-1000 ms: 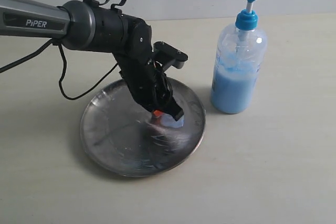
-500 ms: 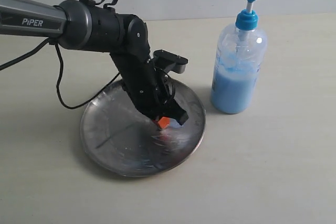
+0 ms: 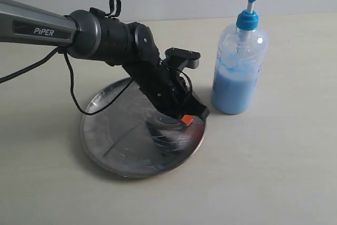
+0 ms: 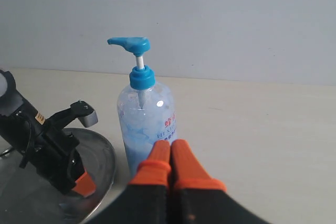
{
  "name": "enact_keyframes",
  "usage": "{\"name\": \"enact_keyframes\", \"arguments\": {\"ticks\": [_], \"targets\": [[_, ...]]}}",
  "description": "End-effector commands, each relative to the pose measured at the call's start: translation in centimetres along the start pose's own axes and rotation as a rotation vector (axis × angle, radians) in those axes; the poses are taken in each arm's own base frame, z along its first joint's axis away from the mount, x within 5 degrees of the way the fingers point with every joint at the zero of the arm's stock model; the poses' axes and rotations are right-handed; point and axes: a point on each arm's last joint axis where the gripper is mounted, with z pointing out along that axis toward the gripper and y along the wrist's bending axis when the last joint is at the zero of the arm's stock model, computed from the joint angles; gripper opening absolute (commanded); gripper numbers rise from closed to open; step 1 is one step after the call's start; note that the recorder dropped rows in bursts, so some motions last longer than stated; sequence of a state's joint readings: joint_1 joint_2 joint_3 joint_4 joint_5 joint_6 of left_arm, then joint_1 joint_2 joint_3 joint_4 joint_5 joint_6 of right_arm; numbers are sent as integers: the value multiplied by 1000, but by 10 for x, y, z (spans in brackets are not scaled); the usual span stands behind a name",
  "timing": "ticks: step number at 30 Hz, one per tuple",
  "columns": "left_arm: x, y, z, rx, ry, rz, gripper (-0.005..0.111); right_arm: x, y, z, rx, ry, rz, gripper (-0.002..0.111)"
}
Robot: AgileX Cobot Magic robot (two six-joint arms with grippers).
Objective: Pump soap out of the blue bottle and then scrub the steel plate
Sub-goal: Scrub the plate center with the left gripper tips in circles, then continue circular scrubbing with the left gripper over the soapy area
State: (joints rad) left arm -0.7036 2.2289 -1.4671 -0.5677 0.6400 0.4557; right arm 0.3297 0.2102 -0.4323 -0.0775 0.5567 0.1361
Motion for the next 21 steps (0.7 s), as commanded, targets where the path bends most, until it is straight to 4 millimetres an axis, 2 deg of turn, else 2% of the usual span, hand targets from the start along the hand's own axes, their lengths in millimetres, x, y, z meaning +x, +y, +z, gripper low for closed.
{"name": "enact_keyframes", "arguments": {"ticks": [1,9,17,21], "targets": [[10,10,15,-70,56,52,0,0,0,1,3,-12,-3,0],[21,27,10,-242,198,122,0,0,0,1,3,-12,-3,0],[34,26,7,-239,345,129,0,0,0,1,3,-12,-3,0],[35,22,8,-195,345,80,0,0,0,1,3,-12,-3,0]]}}
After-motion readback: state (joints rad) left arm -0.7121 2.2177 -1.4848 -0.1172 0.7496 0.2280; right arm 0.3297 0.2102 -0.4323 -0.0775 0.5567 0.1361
